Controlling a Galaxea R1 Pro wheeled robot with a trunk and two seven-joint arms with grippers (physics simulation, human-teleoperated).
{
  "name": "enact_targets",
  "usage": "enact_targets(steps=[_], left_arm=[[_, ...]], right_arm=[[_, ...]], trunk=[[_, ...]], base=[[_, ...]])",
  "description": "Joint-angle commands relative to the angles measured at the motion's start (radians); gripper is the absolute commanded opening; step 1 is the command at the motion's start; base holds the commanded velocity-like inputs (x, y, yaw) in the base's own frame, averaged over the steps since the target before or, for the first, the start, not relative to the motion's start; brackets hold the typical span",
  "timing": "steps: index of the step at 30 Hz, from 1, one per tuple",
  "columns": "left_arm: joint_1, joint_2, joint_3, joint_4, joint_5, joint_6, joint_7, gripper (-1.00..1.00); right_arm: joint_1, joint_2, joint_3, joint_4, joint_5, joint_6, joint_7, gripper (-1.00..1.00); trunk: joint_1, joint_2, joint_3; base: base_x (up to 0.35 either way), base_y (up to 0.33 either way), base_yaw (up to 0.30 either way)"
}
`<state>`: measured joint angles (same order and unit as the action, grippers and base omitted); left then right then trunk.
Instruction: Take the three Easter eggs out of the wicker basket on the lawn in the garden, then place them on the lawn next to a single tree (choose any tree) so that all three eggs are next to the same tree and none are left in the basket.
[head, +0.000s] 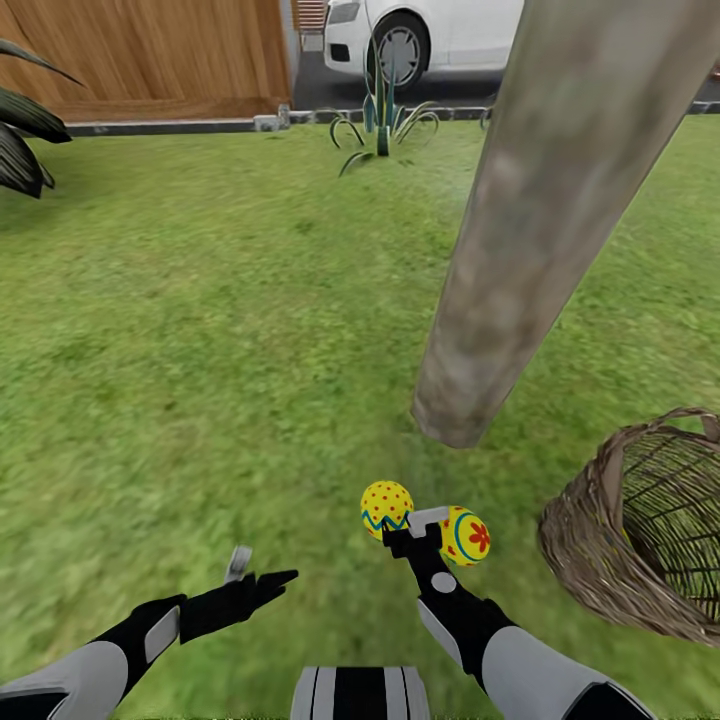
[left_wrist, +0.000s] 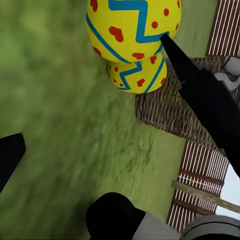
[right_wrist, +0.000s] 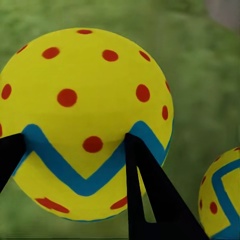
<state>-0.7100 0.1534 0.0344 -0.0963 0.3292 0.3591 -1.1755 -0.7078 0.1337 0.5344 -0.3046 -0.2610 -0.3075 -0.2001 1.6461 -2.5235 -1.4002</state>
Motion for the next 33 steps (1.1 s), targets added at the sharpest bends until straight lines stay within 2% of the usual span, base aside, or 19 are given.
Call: enact_targets(steps=[1,10,17,25,29,30,33], left_arm=[[0.0,0.0,0.004,0.0,-0.001,0.011,-0.004,1.0],[0.0,0.002,0.004,0.0,-0.001,0.009,-0.004,1.0],[0.0,0.002,0.004,0.001,-0.001,0.006,-0.006,1.0],[0.0,0.002,0.004,0.002,-0.001,0.004,-0.005,1.0],[0.0,0.002,0.004,0.003,-0.002,0.002,-0.004,1.0],[0.0,0.001,0.004,0.003,-0.002,-0.002,-0.004,1.0],[0.0,0.001,0.004,0.003,-0.002,-0.017,-0.004,1.0]], right_arm=[[-0.001,0.0,0.009,0.001,-0.009,-0.004,-0.005,-1.0],[-0.001,0.0,0.009,0.001,-0.009,-0.004,-0.005,-1.0],[-0.001,0.0,0.009,0.0,-0.009,-0.004,-0.005,-1.0],[-0.001,0.0,0.009,-0.001,-0.009,-0.004,-0.005,-1.0],[-0.001,0.0,0.009,0.0,-0.009,-0.004,-0.005,-1.0],[-0.001,0.0,0.009,0.0,-0.009,-0.004,-0.005,1.0],[-0.001,0.0,0.009,0.001,-0.009,-0.004,-0.005,1.0]], trunk=[[0.0,-0.001,-0.005],[0.004,-0.003,-0.039],[0.004,-0.003,-0.039],[0.004,-0.003,-0.039],[0.004,-0.003,-0.039],[0.004,-0.003,-0.039],[0.004,-0.003,-0.039]], base=[[0.0,0.0,0.0],[0.0,0.0,0.0],[0.009,0.0,0.0],[0.275,0.0,0.0],[0.059,0.0,0.0],[0.009,0.0,0.0],[0.002,0.0,0.0]])
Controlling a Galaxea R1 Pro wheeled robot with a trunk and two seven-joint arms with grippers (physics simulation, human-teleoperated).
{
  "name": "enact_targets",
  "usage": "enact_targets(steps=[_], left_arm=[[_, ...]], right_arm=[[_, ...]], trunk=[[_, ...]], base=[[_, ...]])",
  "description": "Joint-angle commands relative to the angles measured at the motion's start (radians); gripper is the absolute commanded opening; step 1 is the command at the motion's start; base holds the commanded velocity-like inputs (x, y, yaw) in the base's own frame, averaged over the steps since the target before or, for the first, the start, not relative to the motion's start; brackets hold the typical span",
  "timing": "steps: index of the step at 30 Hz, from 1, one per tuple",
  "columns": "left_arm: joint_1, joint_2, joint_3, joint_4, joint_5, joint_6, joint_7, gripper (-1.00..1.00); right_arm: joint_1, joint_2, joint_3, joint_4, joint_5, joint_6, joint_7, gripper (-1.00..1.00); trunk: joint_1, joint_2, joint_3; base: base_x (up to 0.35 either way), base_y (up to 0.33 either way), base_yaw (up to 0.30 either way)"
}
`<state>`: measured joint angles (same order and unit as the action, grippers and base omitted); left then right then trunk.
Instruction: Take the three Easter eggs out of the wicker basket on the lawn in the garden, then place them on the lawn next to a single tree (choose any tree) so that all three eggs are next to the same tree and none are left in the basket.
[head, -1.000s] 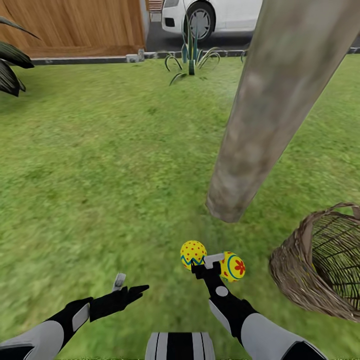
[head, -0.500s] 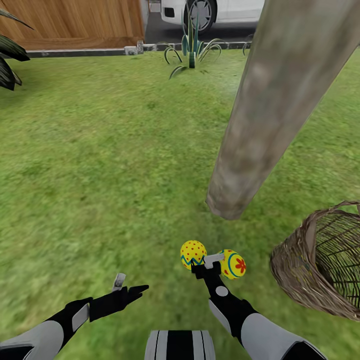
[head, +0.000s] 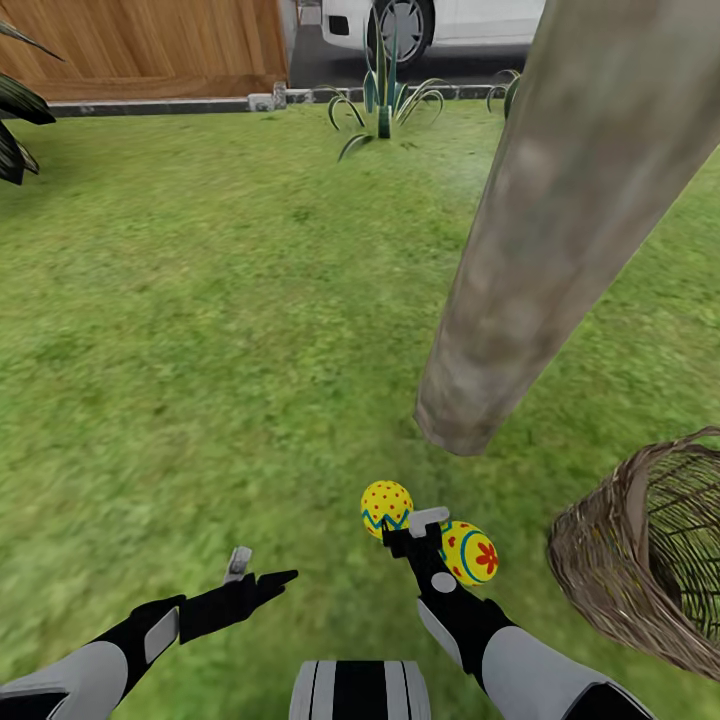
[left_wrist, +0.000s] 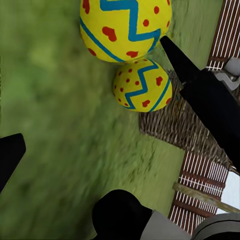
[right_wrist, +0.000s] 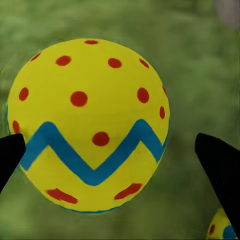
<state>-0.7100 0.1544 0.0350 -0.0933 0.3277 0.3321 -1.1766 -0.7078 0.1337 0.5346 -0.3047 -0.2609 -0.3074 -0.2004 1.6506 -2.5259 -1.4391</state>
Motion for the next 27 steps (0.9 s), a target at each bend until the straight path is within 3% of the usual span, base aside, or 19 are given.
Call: enact_targets(steps=[1,27], left_arm=[[0.0,0.0,0.003,0.0,0.0,0.009,-0.003,1.0],[0.0,-0.006,0.002,0.001,-0.001,0.008,0.01,1.0]], right_arm=[[-0.001,0.0,0.009,0.001,-0.009,-0.004,-0.005,1.0],[-0.001,0.001,0.008,-0.005,-0.011,-0.004,-0.007,1.0]], trunk=[[0.0,0.0,-0.001],[-0.011,0.005,0.092]], base=[[0.0,0.0,0.0],[0.0,0.0,0.0]])
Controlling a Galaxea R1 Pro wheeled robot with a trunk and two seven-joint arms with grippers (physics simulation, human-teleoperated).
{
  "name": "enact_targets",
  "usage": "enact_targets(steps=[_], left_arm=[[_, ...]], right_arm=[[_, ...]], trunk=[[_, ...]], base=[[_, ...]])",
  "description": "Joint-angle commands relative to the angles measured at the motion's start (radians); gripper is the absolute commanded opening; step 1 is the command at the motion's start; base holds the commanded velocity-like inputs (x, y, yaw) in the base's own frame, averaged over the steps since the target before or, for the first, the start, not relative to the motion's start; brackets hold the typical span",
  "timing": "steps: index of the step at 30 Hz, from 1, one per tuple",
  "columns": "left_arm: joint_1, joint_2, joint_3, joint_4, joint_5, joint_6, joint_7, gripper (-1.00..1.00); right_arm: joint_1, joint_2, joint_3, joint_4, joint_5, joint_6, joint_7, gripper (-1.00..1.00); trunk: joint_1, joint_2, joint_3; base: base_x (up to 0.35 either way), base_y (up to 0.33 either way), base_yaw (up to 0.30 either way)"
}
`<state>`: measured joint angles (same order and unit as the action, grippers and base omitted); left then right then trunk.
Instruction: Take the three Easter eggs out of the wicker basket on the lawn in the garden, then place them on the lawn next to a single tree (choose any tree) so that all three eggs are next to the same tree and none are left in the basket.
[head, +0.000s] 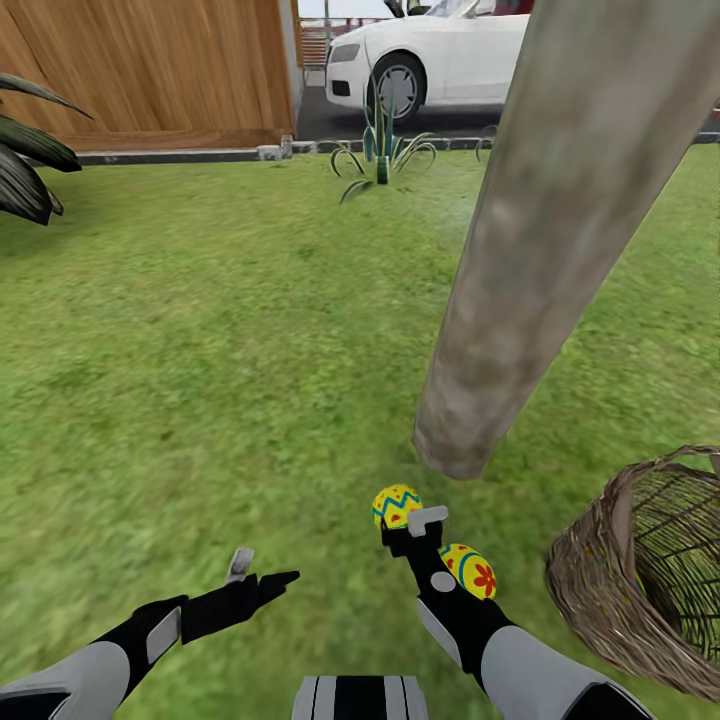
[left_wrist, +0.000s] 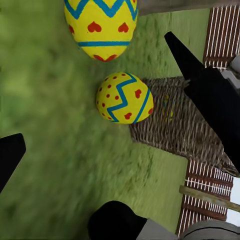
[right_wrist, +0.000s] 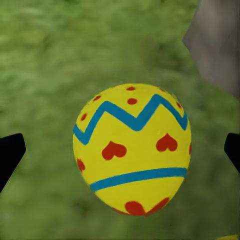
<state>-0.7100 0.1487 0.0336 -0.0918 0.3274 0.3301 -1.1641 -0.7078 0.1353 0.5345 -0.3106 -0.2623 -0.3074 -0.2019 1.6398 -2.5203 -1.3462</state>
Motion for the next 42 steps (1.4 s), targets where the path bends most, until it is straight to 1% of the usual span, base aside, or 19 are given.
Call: enact_targets(steps=[1,6,8,9,11,13,15,19,24,33,34,39,42], left_arm=[[0.0,0.0,0.003,0.0,-0.001,0.01,0.0,1.0],[0.0,0.0,0.003,0.002,0.001,0.01,0.044,1.0],[0.0,-0.001,0.003,0.003,0.002,0.01,0.072,1.0],[0.006,-0.007,0.009,0.008,0.008,0.004,0.066,1.0],[0.006,-0.018,0.009,0.007,0.01,-0.007,0.062,1.0],[0.006,-0.029,0.009,0.007,0.007,-0.018,0.063,1.0],[0.007,-0.036,0.009,0.007,0.006,-0.027,0.067,1.0],[0.007,-0.029,0.009,0.007,0.006,-0.044,0.069,1.0],[0.007,-0.03,0.008,0.007,0.004,-0.045,0.073,1.0],[0.007,-0.029,0.008,0.007,0.004,-0.046,0.123,1.0],[0.007,-0.029,0.008,0.007,0.004,-0.046,0.159,1.0],[0.007,-0.026,0.008,0.007,0.004,-0.042,0.161,1.0],[0.007,-0.016,0.01,0.007,0.006,-0.037,0.161,1.0]], right_arm=[[-0.001,0.0,0.009,0.001,-0.009,-0.004,-0.006,1.0],[-0.001,-0.001,0.009,0.002,-0.009,-0.004,-0.006,1.0],[-0.001,-0.001,0.009,0.002,-0.009,-0.004,-0.005,1.0],[0.005,0.005,0.014,0.008,-0.009,-0.01,-0.003,1.0],[0.016,0.016,0.009,0.019,-0.009,-0.021,-0.005,1.0],[0.028,0.016,0.007,0.03,-0.009,-0.028,-0.006,1.0],[0.039,0.008,0.005,0.042,-0.012,-0.028,-0.006,1.0],[0.043,0.003,0.004,0.061,-0.013,-0.027,-0.007,1.0],[0.044,0.007,0.006,0.064,-0.014,-0.024,-0.007,1.0],[0.044,0.008,0.007,0.065,-0.014,-0.022,-0.007,1.0],[0.044,0.009,0.007,0.066,-0.014,-0.022,-0.007,1.0],[0.044,0.011,0.007,0.067,-0.014,-0.022,-0.007,1.0],[0.044,0.012,0.007,0.068,-0.013,-0.022,-0.007,1.0]], trunk=[[0.0,0.0,-0.001],[0.0,0.0,-0.001],[0.0,0.0,-0.001],[0.0,0.0,-0.001],[0.0,0.0,-0.001],[0.0,0.0,-0.001],[-0.001,0.0,0.007],[-0.003,0.001,0.023],[-0.005,0.002,0.042],[-0.009,0.004,0.077],[-0.01,0.005,0.081],[-0.012,0.006,0.1],[-0.013,0.007,0.111]], base=[[0.0,0.0,0.0],[0.0,0.0,0.0],[-0.003,0.0,0.0],[0.0,0.0,0.0],[0.0,0.0,0.0],[0.0,0.0,0.0],[0.0,0.0,0.0],[0.0,0.0,0.0],[0.0,0.0,0.0],[0.0,0.0,0.0],[-0.093,0.0,0.0],[-0.246,0.0,0.0],[-0.06,0.0,0.0]])
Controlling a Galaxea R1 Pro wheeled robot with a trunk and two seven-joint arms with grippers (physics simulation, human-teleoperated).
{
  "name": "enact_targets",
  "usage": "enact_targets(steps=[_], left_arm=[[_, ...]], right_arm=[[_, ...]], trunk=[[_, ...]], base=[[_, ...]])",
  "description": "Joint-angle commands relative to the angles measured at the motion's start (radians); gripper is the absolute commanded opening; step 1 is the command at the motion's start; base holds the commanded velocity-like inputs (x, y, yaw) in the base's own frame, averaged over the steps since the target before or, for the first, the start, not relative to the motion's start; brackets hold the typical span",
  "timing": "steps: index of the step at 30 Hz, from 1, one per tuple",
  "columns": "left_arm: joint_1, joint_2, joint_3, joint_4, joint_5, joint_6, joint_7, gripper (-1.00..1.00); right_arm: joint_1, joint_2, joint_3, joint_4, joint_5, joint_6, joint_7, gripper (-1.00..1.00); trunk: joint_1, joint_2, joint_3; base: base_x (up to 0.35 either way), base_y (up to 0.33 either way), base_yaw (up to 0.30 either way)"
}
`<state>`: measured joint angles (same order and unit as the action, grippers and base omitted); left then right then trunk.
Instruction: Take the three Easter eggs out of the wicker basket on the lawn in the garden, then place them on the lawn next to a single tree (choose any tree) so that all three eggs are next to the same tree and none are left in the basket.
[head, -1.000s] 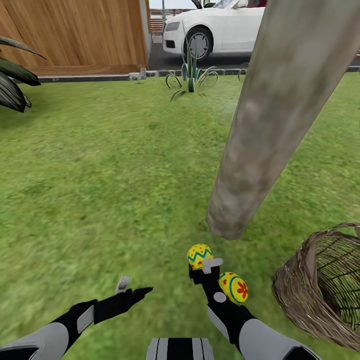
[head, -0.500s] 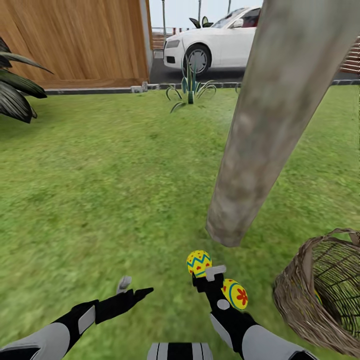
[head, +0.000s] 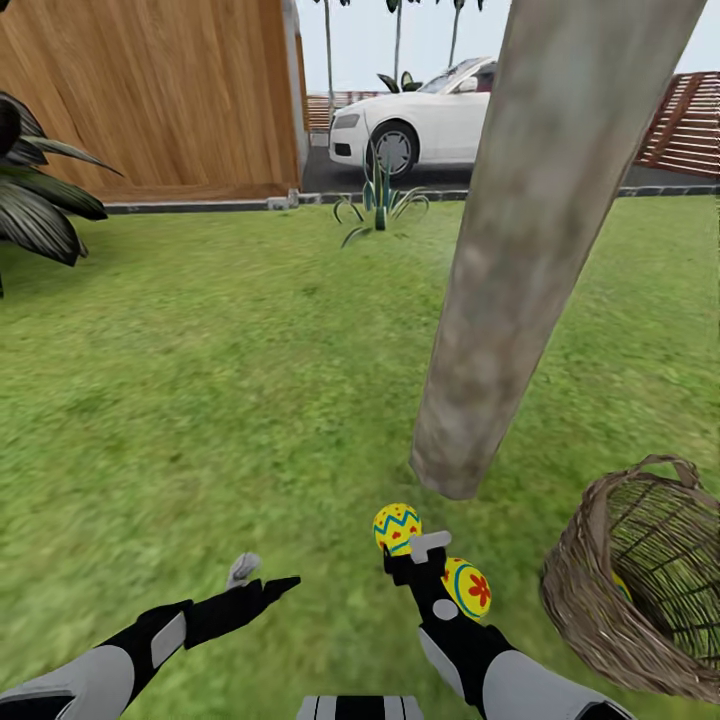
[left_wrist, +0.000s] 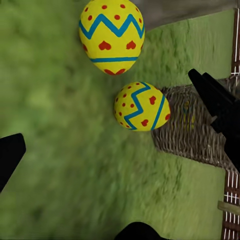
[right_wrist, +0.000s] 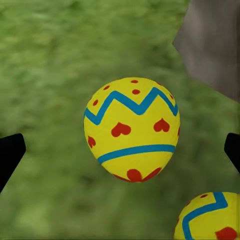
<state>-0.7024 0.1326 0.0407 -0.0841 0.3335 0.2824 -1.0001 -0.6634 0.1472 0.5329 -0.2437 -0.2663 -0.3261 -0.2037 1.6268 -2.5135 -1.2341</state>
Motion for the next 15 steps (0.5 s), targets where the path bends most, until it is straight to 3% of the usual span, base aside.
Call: enact_targets(steps=[1,8,15], left_arm=[[0.0,0.0,0.003,0.0,0.0,0.011,-0.003,1.0],[0.0,0.003,0.007,0.0,0.002,0.025,-0.004,1.0],[0.0,0.011,0.008,0.001,0.024,0.211,-0.002,1.0]], right_arm=[[-0.001,0.0,0.009,0.001,-0.009,-0.004,-0.005,1.0],[-0.001,0.0,0.008,0.001,-0.01,-0.004,-0.005,1.0],[-0.001,0.0,0.009,0.003,-0.01,-0.004,-0.005,1.0]], trunk=[[-0.001,0.0,0.003],[-0.003,0.001,0.023],[-0.003,0.001,0.023]], base=[[-0.017,0.0,0.0],[-0.004,0.0,0.0],[0.0,0.0,0.0]])
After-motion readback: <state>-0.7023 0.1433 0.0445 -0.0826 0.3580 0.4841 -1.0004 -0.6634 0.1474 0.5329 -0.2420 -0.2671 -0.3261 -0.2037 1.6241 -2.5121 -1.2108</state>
